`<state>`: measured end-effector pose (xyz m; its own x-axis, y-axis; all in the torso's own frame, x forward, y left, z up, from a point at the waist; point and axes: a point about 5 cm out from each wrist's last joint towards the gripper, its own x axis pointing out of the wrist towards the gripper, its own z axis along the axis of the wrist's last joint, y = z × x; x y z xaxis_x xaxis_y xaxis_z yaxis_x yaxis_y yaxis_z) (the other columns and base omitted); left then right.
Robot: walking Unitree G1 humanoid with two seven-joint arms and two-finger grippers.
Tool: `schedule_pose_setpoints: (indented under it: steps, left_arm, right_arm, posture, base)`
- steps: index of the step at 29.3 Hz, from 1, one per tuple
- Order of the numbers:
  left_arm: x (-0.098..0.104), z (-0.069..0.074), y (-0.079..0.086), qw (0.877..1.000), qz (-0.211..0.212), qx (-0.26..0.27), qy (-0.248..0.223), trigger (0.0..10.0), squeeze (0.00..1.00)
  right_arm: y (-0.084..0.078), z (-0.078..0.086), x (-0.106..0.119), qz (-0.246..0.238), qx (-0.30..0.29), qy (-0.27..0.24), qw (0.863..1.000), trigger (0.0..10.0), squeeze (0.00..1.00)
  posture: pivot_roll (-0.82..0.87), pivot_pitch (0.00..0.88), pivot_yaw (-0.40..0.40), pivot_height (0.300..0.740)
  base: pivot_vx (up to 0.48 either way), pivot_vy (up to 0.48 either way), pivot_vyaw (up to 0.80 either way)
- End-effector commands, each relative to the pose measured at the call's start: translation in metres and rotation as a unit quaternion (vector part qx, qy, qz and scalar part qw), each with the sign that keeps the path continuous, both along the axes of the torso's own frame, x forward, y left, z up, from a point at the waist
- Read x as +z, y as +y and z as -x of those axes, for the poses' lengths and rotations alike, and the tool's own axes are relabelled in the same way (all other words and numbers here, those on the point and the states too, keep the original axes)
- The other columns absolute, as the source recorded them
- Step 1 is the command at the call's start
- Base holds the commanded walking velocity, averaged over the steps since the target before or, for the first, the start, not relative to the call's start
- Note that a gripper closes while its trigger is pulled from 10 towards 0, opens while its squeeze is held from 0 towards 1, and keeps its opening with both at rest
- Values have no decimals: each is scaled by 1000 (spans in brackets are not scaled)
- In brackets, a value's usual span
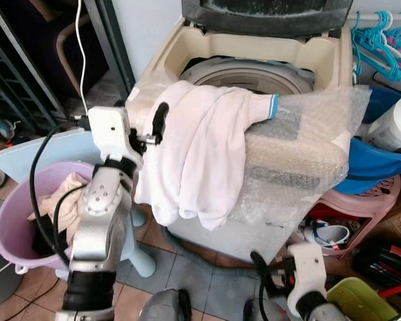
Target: Clothes washing
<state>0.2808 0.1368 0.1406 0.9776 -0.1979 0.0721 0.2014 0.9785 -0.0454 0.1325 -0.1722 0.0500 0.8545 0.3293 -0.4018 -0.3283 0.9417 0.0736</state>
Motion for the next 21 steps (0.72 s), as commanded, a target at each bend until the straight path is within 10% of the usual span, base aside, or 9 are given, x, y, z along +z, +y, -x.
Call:
schedule_pose_setpoints:
  steps: [1, 10, 21]
  left_arm:
    - [7, 4, -1, 1000, -14, -6, -12, 10000, 51]
    - [-24, 14, 17, 997, -44, 34, 47, 10000, 0]
    - [-25, 13, 14, 997, -33, 56, 47, 10000, 0]
  right_arm:
    - [3, -5, 15, -22, 29, -26, 999, 10000, 0]
    - [13, -66, 77, -43, 88, -152, 983, 10000, 0]
    - [19, -82, 75, -33, 77, -157, 984, 10000, 0]
  posture:
    - [-101, 87, 113, 740]
    - [-109, 81, 115, 740]
    - [-96, 78, 87, 740]
  base:
    - [0, 0, 0]
    - [0, 0, 0]
    - [0, 0, 0]
